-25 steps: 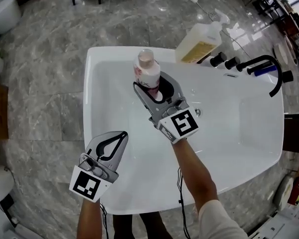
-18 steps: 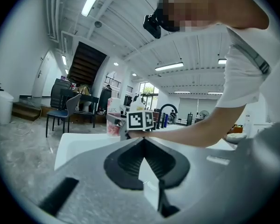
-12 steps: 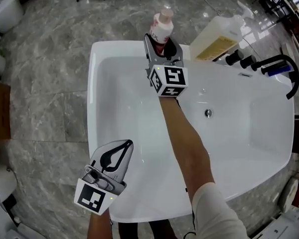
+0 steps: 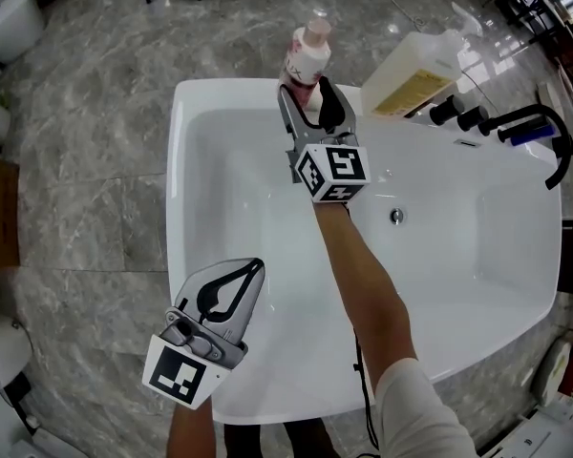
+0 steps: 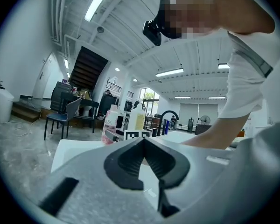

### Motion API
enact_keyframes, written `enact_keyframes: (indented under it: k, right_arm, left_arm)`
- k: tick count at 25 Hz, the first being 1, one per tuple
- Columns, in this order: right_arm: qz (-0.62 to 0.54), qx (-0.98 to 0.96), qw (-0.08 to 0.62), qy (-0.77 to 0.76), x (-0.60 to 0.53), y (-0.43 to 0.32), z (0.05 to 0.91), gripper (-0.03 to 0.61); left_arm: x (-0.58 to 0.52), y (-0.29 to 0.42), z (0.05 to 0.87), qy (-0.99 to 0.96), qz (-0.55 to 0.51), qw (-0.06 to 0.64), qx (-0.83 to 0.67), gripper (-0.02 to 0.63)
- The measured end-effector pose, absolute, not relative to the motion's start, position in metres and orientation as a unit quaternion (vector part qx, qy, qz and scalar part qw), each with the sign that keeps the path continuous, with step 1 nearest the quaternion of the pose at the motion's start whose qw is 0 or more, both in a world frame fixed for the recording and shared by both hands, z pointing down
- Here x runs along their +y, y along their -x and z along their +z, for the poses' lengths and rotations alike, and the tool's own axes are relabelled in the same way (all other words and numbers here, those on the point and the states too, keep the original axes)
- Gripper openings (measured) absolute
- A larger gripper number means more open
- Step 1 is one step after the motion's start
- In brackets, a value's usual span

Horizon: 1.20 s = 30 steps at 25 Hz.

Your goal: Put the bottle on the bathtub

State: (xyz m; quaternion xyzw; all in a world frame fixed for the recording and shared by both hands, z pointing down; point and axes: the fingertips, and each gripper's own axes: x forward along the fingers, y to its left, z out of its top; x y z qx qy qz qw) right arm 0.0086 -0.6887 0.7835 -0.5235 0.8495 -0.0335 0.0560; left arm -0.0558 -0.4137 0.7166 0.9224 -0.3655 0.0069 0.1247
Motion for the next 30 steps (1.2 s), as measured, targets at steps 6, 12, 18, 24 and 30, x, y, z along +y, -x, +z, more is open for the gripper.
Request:
enact_keyframes:
  k: [6,12,18,24,30]
  right_arm:
    - [-0.084,0.844,0.047,0.527,-0.596,-0.027,0.811,0.239]
    - [-0.118,0.850,0.022,0.513,-0.502,-0.038,0.797,0.161]
    - [-0.141,0.851,0.038,0.504,-0.435,-0.049,0.723,0.144]
    - [-0.148,0.857,0.003,0.494,-0.374,-0.049,0.662,-0.002]
    - [-0.125,0.865,0.012,0.486,-0.326,-0.047,0.597,-0.009]
  left_arm:
    - [-0.406,0.051,0.710,-0.924,0.008,0.126,-0.362,-0.005]
    - [-0.398,0.052,0.685,-0.921,0.005,0.131,-0.366,-0.005]
    - [-0.384,0.049,0.645,-0.921,-0.003,0.129,-0.367,-0.005]
    - [-0.359,0.043,0.598,-0.925,-0.011,0.129,-0.357,-0.005]
    - [-0.332,0.042,0.564,-0.930,0.006,0.121,-0.347,-0.002]
